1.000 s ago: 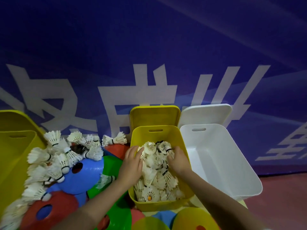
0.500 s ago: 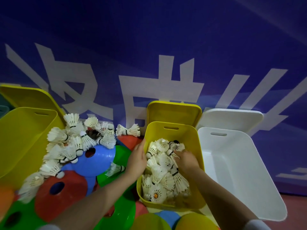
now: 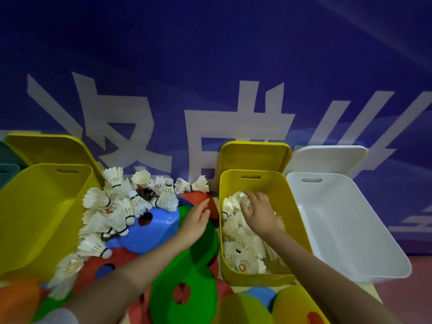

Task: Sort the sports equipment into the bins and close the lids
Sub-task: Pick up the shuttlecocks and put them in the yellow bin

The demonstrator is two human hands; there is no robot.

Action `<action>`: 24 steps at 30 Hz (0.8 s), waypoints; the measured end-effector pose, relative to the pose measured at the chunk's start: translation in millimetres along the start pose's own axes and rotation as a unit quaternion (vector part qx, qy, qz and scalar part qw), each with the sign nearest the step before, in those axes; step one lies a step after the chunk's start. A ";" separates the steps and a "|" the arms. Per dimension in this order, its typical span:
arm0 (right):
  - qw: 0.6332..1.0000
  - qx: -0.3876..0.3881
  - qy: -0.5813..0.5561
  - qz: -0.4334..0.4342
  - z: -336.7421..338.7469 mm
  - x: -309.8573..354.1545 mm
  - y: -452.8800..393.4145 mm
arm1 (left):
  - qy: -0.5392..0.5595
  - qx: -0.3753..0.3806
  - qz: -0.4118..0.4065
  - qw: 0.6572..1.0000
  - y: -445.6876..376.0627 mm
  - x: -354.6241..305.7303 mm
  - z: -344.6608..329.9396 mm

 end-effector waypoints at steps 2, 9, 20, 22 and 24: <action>0.999 -0.024 -0.043 0.014 -0.5 33.2 5.7 | -0.024 -0.015 -0.015 0.999 10.6 9.9 32.1; 0.993 0.026 -0.107 0.043 -59.5 130.0 19.9 | -0.150 -0.086 -0.075 0.982 64.4 42.3 155.8; 0.976 0.187 -0.017 -0.111 -167.1 106.7 43.8 | -0.410 0.033 -0.003 0.911 90.6 135.3 223.9; 0.975 0.189 -0.003 -0.118 -173.2 103.1 40.3 | -0.466 0.062 -0.029 0.882 88.5 138.1 217.1; 0.974 0.204 0.016 -0.099 -181.2 103.6 35.9 | -0.536 0.091 -0.034 0.839 86.6 145.4 212.6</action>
Point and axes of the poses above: each hand's wrist, its own y-axis away from the middle knuckle, its own z-axis out of the back of the hand, x = y × z, the point moved 8 cm from there along -y, towards the middle knuckle, and after that the axes turned 1 degree about y, right-handed, at the moved point
